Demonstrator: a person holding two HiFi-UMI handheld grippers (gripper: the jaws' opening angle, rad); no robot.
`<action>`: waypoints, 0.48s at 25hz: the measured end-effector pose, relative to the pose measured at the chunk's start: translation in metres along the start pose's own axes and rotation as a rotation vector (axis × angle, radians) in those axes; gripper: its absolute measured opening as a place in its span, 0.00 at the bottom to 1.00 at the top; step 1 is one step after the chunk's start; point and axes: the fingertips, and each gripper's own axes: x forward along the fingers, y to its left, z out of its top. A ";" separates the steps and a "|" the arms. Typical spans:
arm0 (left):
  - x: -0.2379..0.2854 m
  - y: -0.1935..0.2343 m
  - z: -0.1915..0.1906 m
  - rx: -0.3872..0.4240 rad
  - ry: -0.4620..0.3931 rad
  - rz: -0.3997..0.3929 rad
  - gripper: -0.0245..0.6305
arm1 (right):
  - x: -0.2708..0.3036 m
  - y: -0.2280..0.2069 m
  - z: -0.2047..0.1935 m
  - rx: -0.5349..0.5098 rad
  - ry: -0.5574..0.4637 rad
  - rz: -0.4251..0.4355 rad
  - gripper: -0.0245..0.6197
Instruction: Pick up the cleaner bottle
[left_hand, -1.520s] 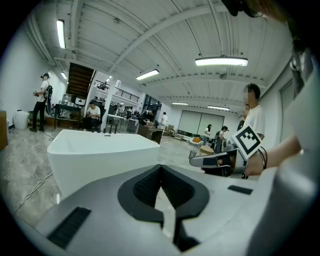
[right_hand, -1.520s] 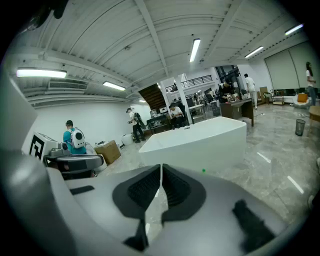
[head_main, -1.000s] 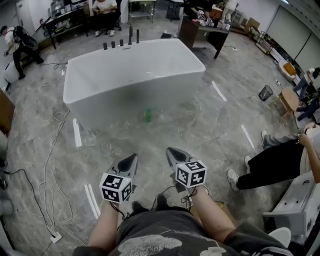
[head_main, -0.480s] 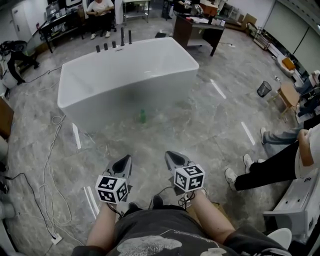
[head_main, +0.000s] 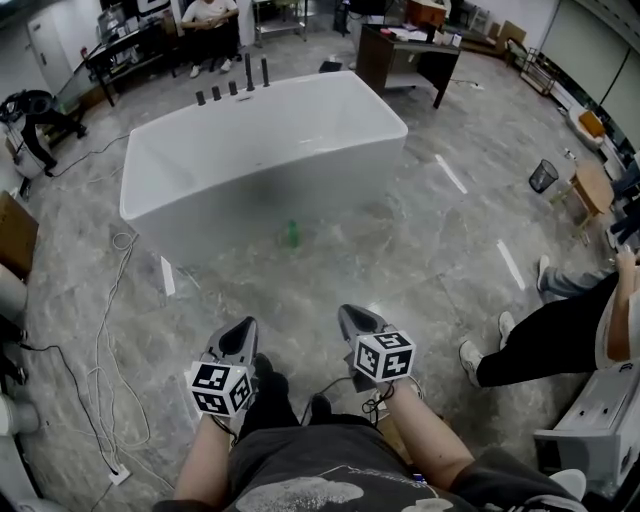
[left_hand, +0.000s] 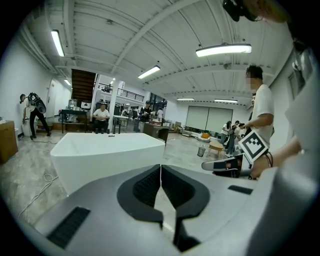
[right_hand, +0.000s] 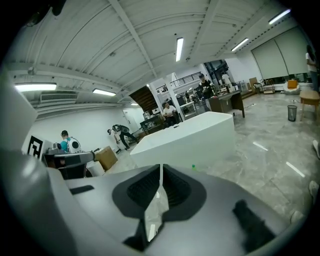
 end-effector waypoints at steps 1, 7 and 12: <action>0.003 0.004 -0.002 -0.002 0.002 0.008 0.06 | 0.004 -0.001 -0.001 -0.003 0.006 0.001 0.09; 0.029 0.041 0.001 -0.050 -0.011 0.002 0.06 | 0.037 0.000 0.003 -0.024 0.029 -0.013 0.09; 0.061 0.073 0.009 -0.038 0.009 -0.052 0.06 | 0.078 -0.003 0.017 0.003 0.039 -0.058 0.09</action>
